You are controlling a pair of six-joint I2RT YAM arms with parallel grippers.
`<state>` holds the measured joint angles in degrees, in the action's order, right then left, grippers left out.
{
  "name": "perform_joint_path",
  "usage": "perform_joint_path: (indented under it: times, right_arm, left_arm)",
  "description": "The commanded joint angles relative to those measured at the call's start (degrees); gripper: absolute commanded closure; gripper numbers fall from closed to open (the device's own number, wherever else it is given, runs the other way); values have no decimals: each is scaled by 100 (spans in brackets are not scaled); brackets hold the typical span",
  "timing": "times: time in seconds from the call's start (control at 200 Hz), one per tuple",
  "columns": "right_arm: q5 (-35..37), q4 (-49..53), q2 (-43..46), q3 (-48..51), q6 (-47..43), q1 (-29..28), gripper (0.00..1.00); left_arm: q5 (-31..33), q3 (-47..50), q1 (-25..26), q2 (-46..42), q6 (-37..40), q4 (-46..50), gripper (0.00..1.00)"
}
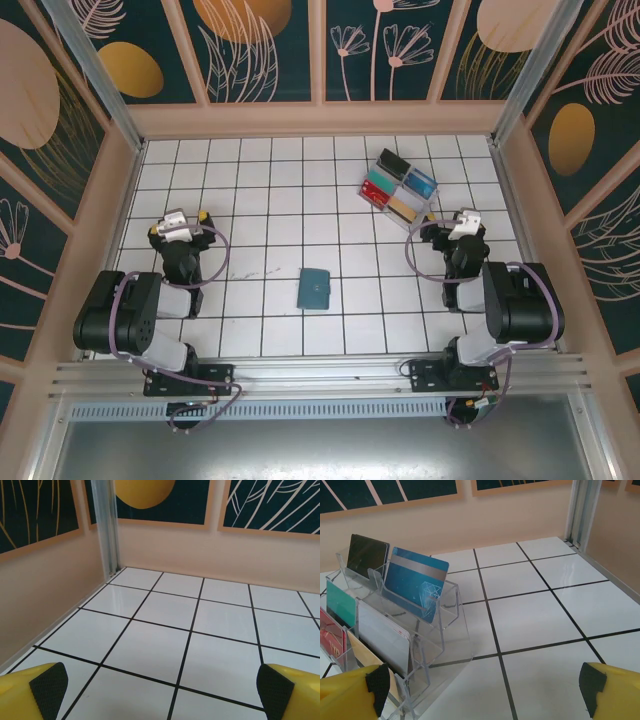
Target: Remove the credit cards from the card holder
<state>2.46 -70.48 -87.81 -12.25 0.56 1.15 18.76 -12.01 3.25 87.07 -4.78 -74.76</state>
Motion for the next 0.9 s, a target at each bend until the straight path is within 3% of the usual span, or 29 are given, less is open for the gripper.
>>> perform_joint_path:
  times: [0.0,0.781,0.896]
  right_arm:
    - [-138,-92,-39,-119,50,49,1]
    - [-140,-153,-26,-74,49,46,1]
    - [132,-128,375,72,128,17,1]
  left_arm:
    - [-224,-30,-52,4,-13,-76,1]
    - [-207,-21,-52,1,-21,-100,1]
    - [-105,-3,-52,-14,-45,-126,1]
